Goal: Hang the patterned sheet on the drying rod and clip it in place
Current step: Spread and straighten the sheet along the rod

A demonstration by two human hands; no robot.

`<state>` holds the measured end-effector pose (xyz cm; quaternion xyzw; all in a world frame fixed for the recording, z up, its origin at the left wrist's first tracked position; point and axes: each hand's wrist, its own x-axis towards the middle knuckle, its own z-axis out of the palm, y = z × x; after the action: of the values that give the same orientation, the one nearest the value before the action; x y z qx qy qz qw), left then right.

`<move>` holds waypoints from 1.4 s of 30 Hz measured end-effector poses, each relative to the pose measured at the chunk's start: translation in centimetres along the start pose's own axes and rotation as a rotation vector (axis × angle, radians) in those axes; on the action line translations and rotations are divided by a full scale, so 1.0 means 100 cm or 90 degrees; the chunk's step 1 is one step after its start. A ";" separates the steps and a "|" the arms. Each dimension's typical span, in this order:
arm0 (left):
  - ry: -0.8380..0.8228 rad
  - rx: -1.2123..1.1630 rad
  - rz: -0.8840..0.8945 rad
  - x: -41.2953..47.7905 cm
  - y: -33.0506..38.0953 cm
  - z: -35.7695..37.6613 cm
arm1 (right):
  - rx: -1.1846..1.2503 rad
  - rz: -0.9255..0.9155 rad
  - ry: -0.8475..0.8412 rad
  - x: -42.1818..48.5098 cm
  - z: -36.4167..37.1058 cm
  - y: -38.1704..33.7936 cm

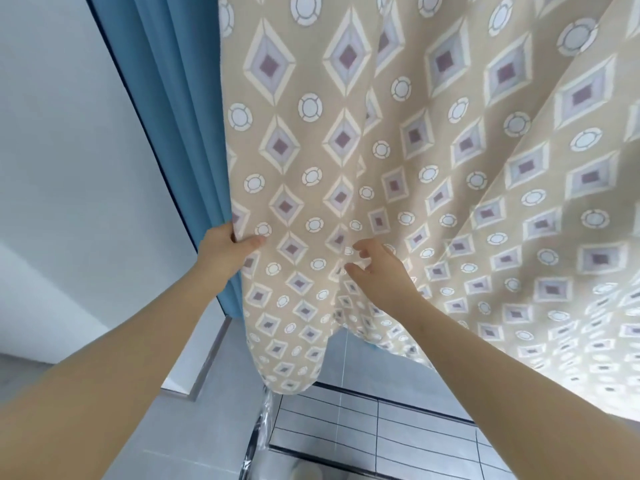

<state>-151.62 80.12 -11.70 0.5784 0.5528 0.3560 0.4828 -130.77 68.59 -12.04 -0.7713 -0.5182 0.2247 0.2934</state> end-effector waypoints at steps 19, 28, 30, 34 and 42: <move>0.227 0.251 -0.067 -0.057 -0.011 0.014 | 0.030 0.085 -0.075 -0.047 -0.036 0.089; 0.267 0.297 -0.048 -0.074 -0.026 -0.008 | 0.075 0.136 -0.085 -0.046 -0.029 0.095; 0.241 0.328 -0.044 -0.077 -0.031 -0.012 | 0.075 0.135 -0.097 -0.045 -0.023 0.090; 0.170 0.444 -0.061 -0.077 -0.043 -0.026 | 0.070 0.149 -0.114 -0.043 -0.009 0.079; 0.119 0.357 -0.097 -0.053 -0.080 -0.030 | 0.047 0.265 -0.155 -0.045 0.042 0.073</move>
<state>-157.54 74.79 -17.80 0.6106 0.7136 0.2039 0.2763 -130.29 63.16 -19.90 -0.8174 -0.3710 0.3903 0.2045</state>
